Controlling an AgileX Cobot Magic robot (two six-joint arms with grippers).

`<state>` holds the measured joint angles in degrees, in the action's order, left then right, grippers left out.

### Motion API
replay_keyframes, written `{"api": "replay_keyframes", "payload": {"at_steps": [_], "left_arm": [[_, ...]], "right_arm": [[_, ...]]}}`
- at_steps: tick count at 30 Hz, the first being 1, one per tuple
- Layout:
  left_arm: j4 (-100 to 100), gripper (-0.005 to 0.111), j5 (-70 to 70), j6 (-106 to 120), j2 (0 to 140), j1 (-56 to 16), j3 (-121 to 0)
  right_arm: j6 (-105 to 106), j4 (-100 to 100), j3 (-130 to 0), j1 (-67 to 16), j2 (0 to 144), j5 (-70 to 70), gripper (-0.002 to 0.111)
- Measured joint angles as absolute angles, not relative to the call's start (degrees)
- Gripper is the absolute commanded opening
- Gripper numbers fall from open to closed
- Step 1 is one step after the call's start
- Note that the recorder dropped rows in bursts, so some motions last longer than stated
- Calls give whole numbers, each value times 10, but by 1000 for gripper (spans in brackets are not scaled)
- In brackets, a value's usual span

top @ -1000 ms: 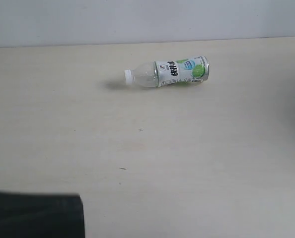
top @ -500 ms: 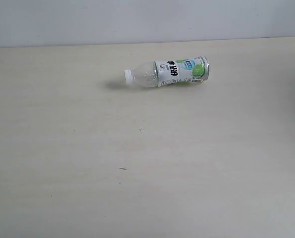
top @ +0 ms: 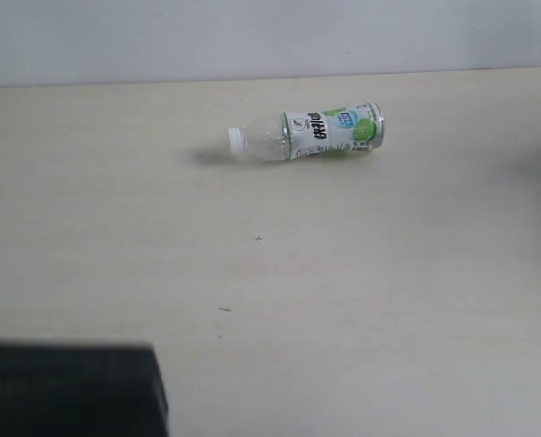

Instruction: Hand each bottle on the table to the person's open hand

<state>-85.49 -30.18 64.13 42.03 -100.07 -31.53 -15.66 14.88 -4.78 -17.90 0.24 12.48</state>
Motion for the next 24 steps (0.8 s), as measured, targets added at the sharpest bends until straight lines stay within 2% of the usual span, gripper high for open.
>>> {"api": "replay_keyframes", "payload": {"at_steps": [5, 13, 19, 24], "left_arm": [[-812, 0, -274, 484, 425, -848, -287], [-810, 0, -100, 357, 407, -555, -212], [-807, 0, -55, 362, 277, -451, -134], [-806, 0, -55, 368, 176, -446, -87]], "right_arm": [[-157, 149, -48, -179, 2, 125, 0], [-157, 149, -48, -179, 2, 125, 0], [-157, 149, -48, -179, 2, 125, 0], [-157, 149, -48, -179, 2, 125, 0]]}}
